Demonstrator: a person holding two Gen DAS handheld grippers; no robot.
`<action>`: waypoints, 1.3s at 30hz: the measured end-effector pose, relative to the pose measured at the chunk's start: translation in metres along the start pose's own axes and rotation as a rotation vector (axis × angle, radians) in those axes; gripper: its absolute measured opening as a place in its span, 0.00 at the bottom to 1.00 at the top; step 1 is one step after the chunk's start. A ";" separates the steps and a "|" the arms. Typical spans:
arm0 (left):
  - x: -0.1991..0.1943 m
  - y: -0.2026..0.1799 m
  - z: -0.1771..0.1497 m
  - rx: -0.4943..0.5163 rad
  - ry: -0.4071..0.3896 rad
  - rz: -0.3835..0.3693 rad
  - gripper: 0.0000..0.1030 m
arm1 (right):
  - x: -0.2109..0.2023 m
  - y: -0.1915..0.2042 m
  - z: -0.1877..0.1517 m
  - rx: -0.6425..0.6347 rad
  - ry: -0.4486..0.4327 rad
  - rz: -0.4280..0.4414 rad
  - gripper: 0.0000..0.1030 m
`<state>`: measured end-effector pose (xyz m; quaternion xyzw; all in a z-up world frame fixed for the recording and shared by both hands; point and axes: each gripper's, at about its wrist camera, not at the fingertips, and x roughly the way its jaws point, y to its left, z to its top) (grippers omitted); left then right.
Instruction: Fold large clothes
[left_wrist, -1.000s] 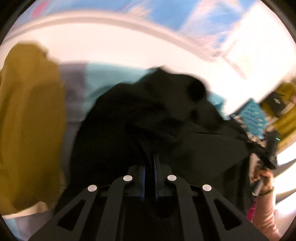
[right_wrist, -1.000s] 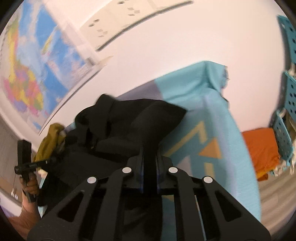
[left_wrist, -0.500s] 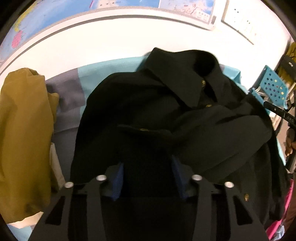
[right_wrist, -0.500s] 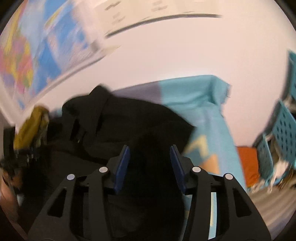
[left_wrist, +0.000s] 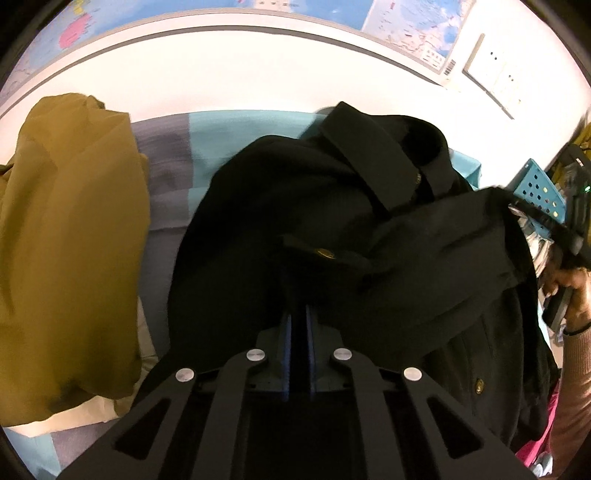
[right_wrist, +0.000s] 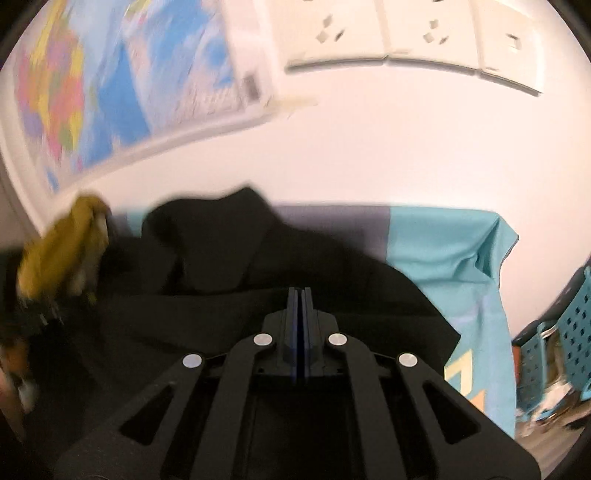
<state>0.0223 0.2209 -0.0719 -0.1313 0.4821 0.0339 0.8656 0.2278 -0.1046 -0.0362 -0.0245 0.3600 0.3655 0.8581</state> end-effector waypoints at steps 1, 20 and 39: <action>0.001 0.001 -0.001 0.005 0.004 0.013 0.08 | 0.005 -0.002 0.001 0.021 0.009 -0.004 0.03; -0.105 0.038 -0.091 0.104 -0.156 0.252 0.60 | 0.031 0.049 -0.047 -0.142 0.241 -0.028 0.57; -0.156 0.116 -0.190 0.126 -0.115 0.245 0.65 | -0.033 0.198 -0.078 -0.307 0.164 0.318 0.61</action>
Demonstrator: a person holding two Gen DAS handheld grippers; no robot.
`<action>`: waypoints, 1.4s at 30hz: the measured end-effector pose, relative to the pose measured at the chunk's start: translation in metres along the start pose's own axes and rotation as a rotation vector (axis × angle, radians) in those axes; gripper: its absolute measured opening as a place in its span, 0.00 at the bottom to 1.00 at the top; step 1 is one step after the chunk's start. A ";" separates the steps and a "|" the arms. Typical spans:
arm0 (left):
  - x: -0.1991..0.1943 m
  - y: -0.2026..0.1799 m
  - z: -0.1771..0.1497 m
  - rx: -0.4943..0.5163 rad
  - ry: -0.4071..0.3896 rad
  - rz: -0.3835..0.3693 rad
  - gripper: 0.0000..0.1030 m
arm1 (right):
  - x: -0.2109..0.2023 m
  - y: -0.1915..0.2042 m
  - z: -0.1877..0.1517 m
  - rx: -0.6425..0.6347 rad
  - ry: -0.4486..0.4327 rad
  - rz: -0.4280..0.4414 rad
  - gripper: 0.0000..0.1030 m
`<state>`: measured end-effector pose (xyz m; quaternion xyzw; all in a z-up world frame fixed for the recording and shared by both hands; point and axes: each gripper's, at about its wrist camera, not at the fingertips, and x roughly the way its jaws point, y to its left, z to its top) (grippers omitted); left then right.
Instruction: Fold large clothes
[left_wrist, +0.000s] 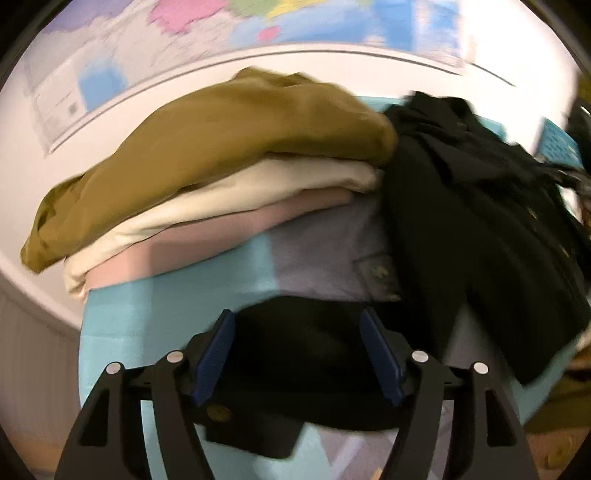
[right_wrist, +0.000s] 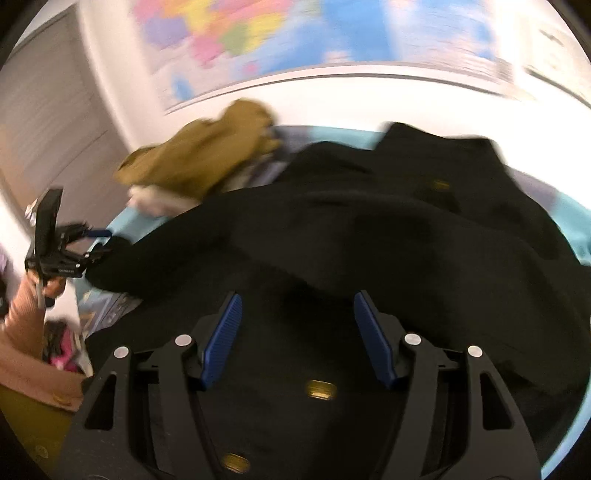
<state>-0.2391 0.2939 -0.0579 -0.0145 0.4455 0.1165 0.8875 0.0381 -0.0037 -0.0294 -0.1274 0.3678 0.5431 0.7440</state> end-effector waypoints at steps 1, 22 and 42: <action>-0.008 -0.004 -0.004 0.025 -0.022 -0.005 0.65 | 0.005 0.011 0.002 -0.025 0.004 0.020 0.62; -0.093 -0.032 0.096 0.000 -0.153 -0.470 0.06 | -0.028 0.045 -0.006 0.042 -0.124 0.207 0.63; -0.021 -0.124 0.166 -0.004 -0.142 -0.700 0.54 | -0.069 0.001 -0.018 0.181 -0.302 0.202 0.01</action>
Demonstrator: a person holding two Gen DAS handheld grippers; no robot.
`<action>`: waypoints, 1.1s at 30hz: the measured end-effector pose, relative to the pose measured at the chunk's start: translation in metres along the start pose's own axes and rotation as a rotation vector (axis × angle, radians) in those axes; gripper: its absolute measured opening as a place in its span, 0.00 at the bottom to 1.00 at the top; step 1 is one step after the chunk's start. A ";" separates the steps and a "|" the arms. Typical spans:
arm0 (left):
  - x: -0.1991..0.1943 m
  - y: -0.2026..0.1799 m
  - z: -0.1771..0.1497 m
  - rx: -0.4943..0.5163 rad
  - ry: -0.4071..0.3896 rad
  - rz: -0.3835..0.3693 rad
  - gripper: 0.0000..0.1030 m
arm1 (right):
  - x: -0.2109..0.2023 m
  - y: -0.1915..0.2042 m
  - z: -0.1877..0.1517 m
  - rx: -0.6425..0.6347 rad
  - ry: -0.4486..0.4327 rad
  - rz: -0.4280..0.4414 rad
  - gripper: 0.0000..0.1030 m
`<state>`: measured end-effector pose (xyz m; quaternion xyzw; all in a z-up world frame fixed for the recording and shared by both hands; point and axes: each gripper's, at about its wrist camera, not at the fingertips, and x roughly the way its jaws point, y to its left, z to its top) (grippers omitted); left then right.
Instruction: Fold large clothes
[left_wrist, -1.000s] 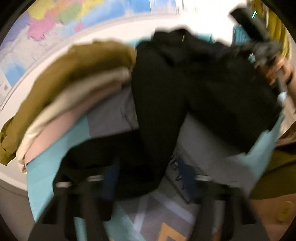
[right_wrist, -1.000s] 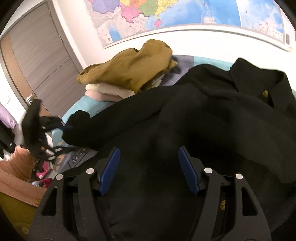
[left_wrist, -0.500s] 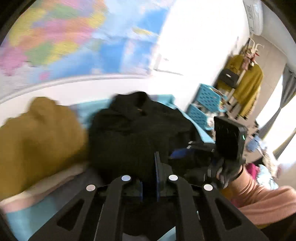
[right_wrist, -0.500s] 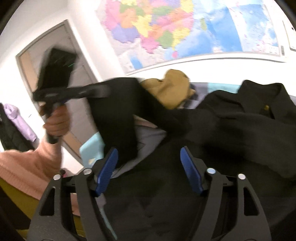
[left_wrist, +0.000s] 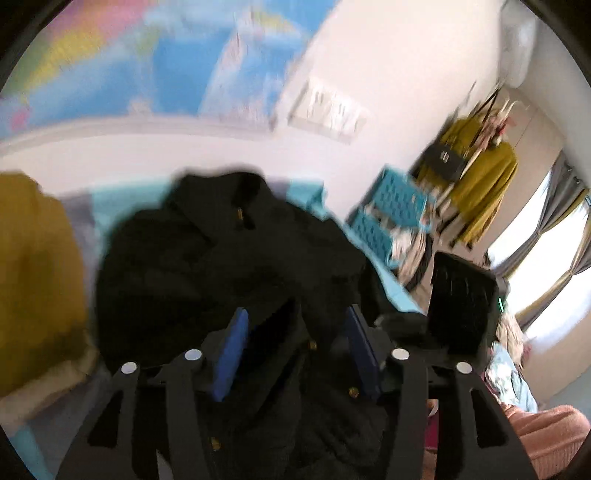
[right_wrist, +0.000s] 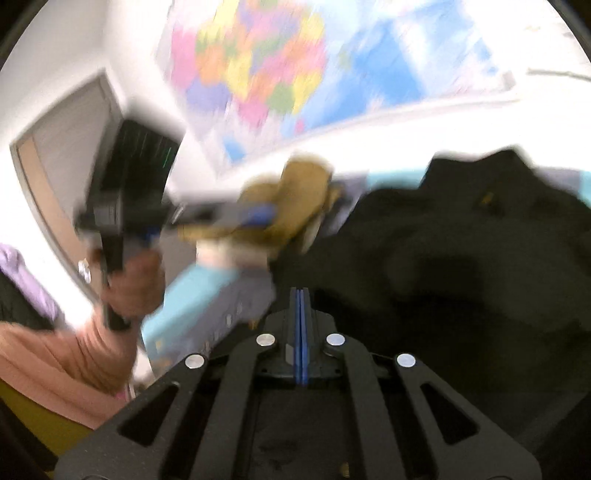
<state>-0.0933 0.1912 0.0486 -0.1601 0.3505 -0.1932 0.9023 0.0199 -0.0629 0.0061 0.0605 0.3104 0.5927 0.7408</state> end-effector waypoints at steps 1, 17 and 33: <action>-0.015 0.003 -0.002 0.006 -0.048 0.037 0.57 | -0.016 -0.008 0.008 0.010 -0.038 -0.019 0.01; 0.016 0.078 -0.049 -0.111 0.051 0.324 0.59 | 0.053 -0.024 -0.013 0.051 0.201 -0.001 0.05; 0.070 0.078 -0.039 -0.019 0.122 0.403 0.63 | -0.090 -0.131 -0.002 0.337 0.047 -0.322 0.67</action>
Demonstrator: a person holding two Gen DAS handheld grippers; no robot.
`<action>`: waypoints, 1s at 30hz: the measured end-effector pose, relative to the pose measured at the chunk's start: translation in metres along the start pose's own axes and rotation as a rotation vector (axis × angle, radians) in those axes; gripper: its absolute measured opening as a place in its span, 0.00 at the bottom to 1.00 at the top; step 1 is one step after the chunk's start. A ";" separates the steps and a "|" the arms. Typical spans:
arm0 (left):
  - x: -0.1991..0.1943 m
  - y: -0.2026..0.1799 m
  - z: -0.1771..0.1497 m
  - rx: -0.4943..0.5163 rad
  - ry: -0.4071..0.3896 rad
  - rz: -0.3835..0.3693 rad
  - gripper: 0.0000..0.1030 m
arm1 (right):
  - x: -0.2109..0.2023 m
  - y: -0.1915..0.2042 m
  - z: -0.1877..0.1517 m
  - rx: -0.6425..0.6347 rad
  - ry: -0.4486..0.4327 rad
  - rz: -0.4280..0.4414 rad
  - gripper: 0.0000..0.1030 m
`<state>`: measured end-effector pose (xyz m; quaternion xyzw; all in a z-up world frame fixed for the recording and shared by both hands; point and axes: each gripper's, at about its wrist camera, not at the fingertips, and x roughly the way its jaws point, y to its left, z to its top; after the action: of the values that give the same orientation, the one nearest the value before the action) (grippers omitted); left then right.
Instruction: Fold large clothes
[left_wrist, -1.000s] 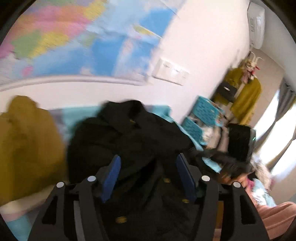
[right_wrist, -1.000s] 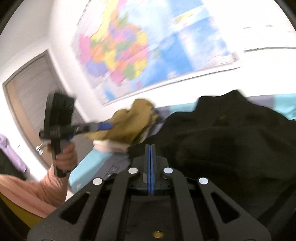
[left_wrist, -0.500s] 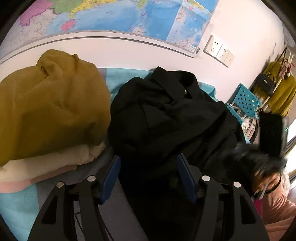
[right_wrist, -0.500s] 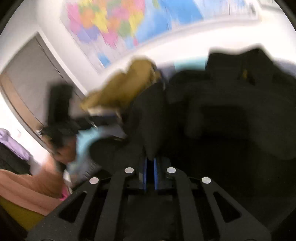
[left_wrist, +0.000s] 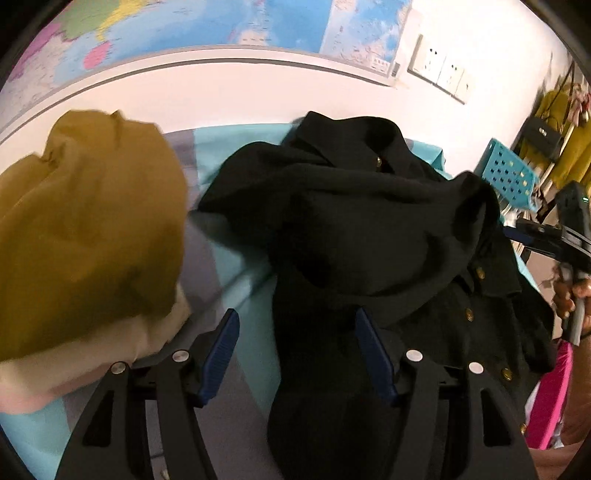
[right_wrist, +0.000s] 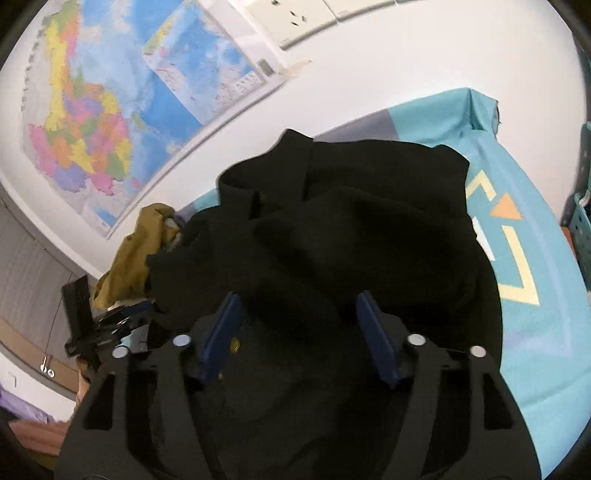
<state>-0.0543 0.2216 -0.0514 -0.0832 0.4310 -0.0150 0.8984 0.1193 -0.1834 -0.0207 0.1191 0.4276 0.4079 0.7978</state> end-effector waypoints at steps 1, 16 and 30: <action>0.003 -0.003 0.003 0.014 -0.004 0.010 0.64 | 0.000 0.009 -0.006 -0.021 -0.002 0.013 0.75; 0.049 -0.002 0.070 -0.048 -0.027 0.173 0.62 | -0.010 0.018 0.010 -0.064 -0.049 0.118 0.16; 0.037 -0.011 0.067 -0.022 -0.077 0.297 0.61 | -0.021 -0.029 0.012 -0.039 -0.093 -0.109 0.85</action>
<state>0.0216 0.2162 -0.0363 -0.0288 0.4040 0.1259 0.9056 0.1380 -0.2157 -0.0164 0.0987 0.3880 0.3662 0.8400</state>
